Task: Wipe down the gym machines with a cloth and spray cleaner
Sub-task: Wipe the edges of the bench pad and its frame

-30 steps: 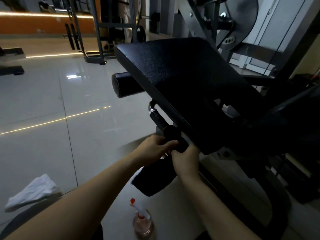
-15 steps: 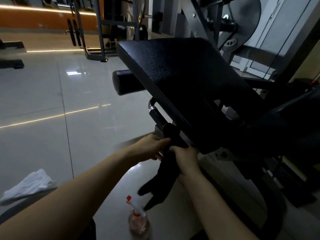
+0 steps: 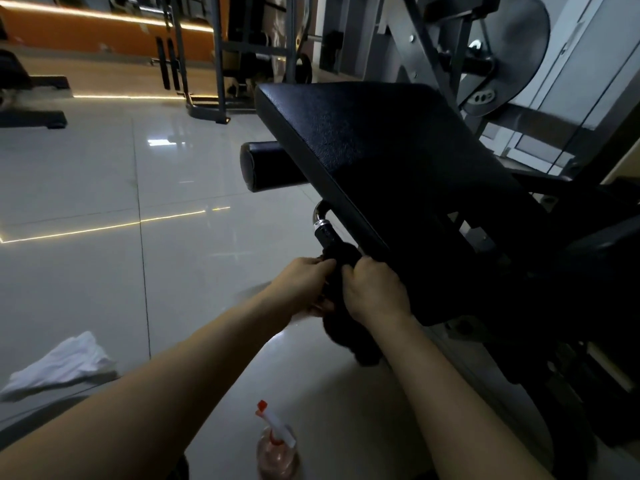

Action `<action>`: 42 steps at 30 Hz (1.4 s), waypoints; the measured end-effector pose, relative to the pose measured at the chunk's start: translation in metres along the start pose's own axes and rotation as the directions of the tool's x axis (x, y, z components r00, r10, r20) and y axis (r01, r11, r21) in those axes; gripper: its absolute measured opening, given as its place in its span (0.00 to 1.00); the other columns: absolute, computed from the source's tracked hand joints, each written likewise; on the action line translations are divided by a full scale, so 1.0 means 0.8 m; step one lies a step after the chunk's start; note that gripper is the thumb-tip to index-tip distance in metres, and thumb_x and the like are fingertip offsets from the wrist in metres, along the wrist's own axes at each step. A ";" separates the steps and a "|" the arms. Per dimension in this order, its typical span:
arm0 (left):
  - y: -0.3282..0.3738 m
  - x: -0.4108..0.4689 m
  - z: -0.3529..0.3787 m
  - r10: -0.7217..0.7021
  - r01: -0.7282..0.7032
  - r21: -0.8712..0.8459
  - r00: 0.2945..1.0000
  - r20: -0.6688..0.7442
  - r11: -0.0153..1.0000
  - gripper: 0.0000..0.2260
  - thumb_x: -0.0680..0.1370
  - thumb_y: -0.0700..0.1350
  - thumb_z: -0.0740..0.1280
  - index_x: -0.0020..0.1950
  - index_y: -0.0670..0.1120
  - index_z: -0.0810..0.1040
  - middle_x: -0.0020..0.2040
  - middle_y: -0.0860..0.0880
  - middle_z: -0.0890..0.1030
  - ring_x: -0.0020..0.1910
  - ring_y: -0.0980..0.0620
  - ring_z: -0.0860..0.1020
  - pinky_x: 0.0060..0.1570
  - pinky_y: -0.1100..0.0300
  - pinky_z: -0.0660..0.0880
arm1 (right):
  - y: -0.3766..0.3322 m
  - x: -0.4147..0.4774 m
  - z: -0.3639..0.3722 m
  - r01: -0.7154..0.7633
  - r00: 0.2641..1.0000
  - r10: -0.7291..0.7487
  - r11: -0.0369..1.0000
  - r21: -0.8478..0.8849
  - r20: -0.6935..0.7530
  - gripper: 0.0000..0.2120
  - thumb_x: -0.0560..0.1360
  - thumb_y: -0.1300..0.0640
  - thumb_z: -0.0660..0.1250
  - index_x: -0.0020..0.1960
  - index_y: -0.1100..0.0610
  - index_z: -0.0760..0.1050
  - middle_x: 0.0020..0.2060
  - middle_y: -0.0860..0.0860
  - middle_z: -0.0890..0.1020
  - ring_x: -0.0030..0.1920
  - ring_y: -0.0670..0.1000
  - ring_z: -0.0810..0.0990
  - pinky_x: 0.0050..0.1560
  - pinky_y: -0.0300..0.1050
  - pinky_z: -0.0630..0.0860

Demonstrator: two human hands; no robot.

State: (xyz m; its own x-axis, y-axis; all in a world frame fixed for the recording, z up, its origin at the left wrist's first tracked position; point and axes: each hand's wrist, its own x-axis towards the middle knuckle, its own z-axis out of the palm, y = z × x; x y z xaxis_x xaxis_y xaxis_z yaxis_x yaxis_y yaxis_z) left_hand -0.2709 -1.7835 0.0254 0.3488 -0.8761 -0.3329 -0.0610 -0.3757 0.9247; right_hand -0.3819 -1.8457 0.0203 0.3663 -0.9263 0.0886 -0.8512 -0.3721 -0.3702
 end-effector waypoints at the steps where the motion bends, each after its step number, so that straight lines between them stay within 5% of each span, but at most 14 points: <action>1: 0.001 0.000 0.003 -0.018 0.018 -0.028 1.000 0.014 0.999 0.12 0.86 0.47 0.60 0.57 0.41 0.78 0.43 0.38 0.80 0.31 0.45 0.79 0.34 0.57 0.78 | 0.005 0.004 -0.003 -0.050 0.998 0.045 0.990 0.130 0.045 0.21 0.83 0.47 0.56 0.57 0.63 0.77 0.52 0.62 0.82 0.55 0.64 0.81 0.53 0.52 0.77; 3: 0.000 0.000 0.004 -0.051 0.056 -0.075 0.997 0.055 0.996 0.15 0.86 0.50 0.60 0.59 0.39 0.78 0.43 0.38 0.79 0.33 0.45 0.79 0.34 0.58 0.78 | 0.013 0.003 -0.006 -0.134 0.988 0.094 0.915 0.381 0.123 0.21 0.83 0.46 0.58 0.57 0.62 0.79 0.51 0.62 0.83 0.55 0.64 0.81 0.57 0.55 0.78; 5: -0.001 0.005 -0.001 -0.084 0.093 -0.158 0.994 0.065 0.983 0.17 0.85 0.53 0.61 0.56 0.40 0.79 0.43 0.39 0.80 0.38 0.43 0.80 0.38 0.56 0.80 | 0.015 -0.005 -0.003 -0.165 0.984 0.114 0.884 0.437 0.140 0.17 0.82 0.48 0.59 0.62 0.58 0.77 0.53 0.58 0.83 0.57 0.62 0.80 0.60 0.56 0.77; 7: -0.004 0.011 -0.004 -0.105 0.122 -0.229 0.991 0.082 0.966 0.18 0.84 0.55 0.62 0.54 0.41 0.80 0.45 0.40 0.83 0.43 0.42 0.82 0.45 0.53 0.81 | 0.011 -0.022 0.005 -0.075 0.996 0.070 0.993 0.096 0.056 0.19 0.80 0.52 0.61 0.69 0.57 0.70 0.59 0.57 0.80 0.61 0.61 0.79 0.59 0.52 0.76; 9: -0.005 0.021 -0.004 -0.109 0.130 -0.237 0.989 0.100 0.963 0.20 0.83 0.58 0.63 0.55 0.41 0.81 0.47 0.41 0.86 0.48 0.41 0.85 0.52 0.49 0.82 | 0.001 -0.027 0.011 0.036 0.996 -0.058 0.964 -0.264 -0.075 0.21 0.78 0.56 0.64 0.69 0.60 0.66 0.60 0.55 0.79 0.60 0.57 0.81 0.54 0.50 0.77; 11: -0.006 0.029 -0.001 -0.112 0.124 -0.168 0.991 0.077 0.978 0.22 0.81 0.60 0.65 0.57 0.41 0.81 0.48 0.41 0.86 0.47 0.43 0.86 0.50 0.49 0.84 | -0.012 -0.007 0.008 0.041 0.995 -0.070 0.934 -0.354 -0.072 0.18 0.79 0.58 0.64 0.67 0.62 0.67 0.58 0.55 0.81 0.58 0.56 0.82 0.52 0.49 0.78; 14: -0.004 0.038 -0.004 -0.098 0.092 -0.183 0.995 -0.028 0.979 0.24 0.76 0.63 0.72 0.54 0.40 0.83 0.48 0.41 0.85 0.40 0.45 0.86 0.40 0.54 0.84 | -0.025 0.022 0.004 0.034 0.999 -0.027 0.957 -0.287 0.029 0.14 0.79 0.59 0.64 0.63 0.60 0.74 0.57 0.56 0.82 0.58 0.59 0.82 0.52 0.49 0.78; 17: -0.004 0.040 -0.001 -0.030 -0.002 -0.263 0.993 -0.116 0.965 0.20 0.75 0.60 0.75 0.51 0.42 0.85 0.48 0.42 0.86 0.42 0.46 0.86 0.43 0.53 0.85 | -0.029 0.025 0.002 0.039 0.999 -0.037 0.985 -0.170 0.016 0.11 0.78 0.59 0.64 0.59 0.59 0.77 0.53 0.57 0.83 0.55 0.59 0.82 0.49 0.48 0.78; 23: -0.026 0.014 0.056 -0.042 -0.001 -0.297 0.989 -0.139 0.955 0.18 0.82 0.59 0.65 0.50 0.44 0.83 0.47 0.44 0.86 0.45 0.47 0.84 0.51 0.50 0.83 | 0.001 -0.023 0.013 0.179 0.967 -0.234 0.904 -0.389 -0.099 0.14 0.83 0.60 0.56 0.68 0.62 0.65 0.59 0.57 0.78 0.55 0.54 0.82 0.50 0.45 0.78; 28: -0.028 0.005 0.058 -0.015 0.002 -0.297 0.999 -0.042 0.955 0.15 0.82 0.55 0.66 0.50 0.44 0.83 0.48 0.42 0.86 0.48 0.44 0.85 0.53 0.47 0.82 | 0.016 -0.047 0.007 0.205 0.973 -0.230 0.901 -0.383 -0.020 0.32 0.79 0.56 0.67 0.76 0.63 0.55 0.65 0.58 0.73 0.61 0.54 0.78 0.57 0.45 0.79; 33: -0.010 0.039 0.042 0.046 -0.109 -0.288 0.975 -0.217 0.951 0.18 0.80 0.57 0.69 0.46 0.41 0.83 0.34 0.50 0.83 0.35 0.53 0.82 0.34 0.60 0.78 | -0.006 -0.001 0.002 0.195 0.981 -0.189 0.926 -0.323 0.051 0.27 0.79 0.57 0.67 0.72 0.66 0.60 0.59 0.58 0.80 0.56 0.57 0.83 0.49 0.47 0.78; 35: -0.002 0.052 0.036 0.056 -0.126 -0.266 0.966 -0.254 0.956 0.22 0.79 0.59 0.70 0.42 0.39 0.83 0.31 0.48 0.81 0.33 0.50 0.80 0.35 0.55 0.76 | -0.014 0.016 0.003 0.184 0.983 -0.175 0.933 -0.308 0.056 0.23 0.78 0.58 0.66 0.68 0.66 0.64 0.57 0.58 0.81 0.56 0.58 0.83 0.49 0.49 0.78; 38: 0.005 0.057 0.030 0.014 -0.073 -0.272 0.977 -0.212 0.959 0.23 0.78 0.61 0.70 0.44 0.40 0.82 0.38 0.43 0.84 0.38 0.46 0.83 0.42 0.51 0.81 | -0.016 0.018 -0.001 0.175 0.984 -0.162 0.950 -0.259 0.070 0.18 0.80 0.60 0.62 0.67 0.66 0.65 0.57 0.59 0.81 0.57 0.59 0.82 0.50 0.50 0.78; 42: -0.005 0.041 0.030 -0.055 0.024 -0.468 0.997 -0.052 0.884 0.22 0.80 0.56 0.71 0.54 0.36 0.81 0.34 0.47 0.82 0.33 0.52 0.81 0.33 0.61 0.77 | -0.004 -0.009 0.005 0.195 0.980 -0.201 0.943 -0.271 0.005 0.21 0.82 0.58 0.59 0.72 0.64 0.61 0.61 0.59 0.78 0.57 0.56 0.81 0.52 0.47 0.78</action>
State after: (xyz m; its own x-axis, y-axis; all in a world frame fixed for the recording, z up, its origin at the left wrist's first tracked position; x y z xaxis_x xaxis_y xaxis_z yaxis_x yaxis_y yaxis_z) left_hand -0.2821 -1.8179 0.0063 0.3995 -0.8375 -0.3729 0.3920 -0.2117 0.8953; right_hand -0.3801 -1.8373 0.0171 0.5316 -0.8324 0.1569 -0.8330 -0.5473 -0.0809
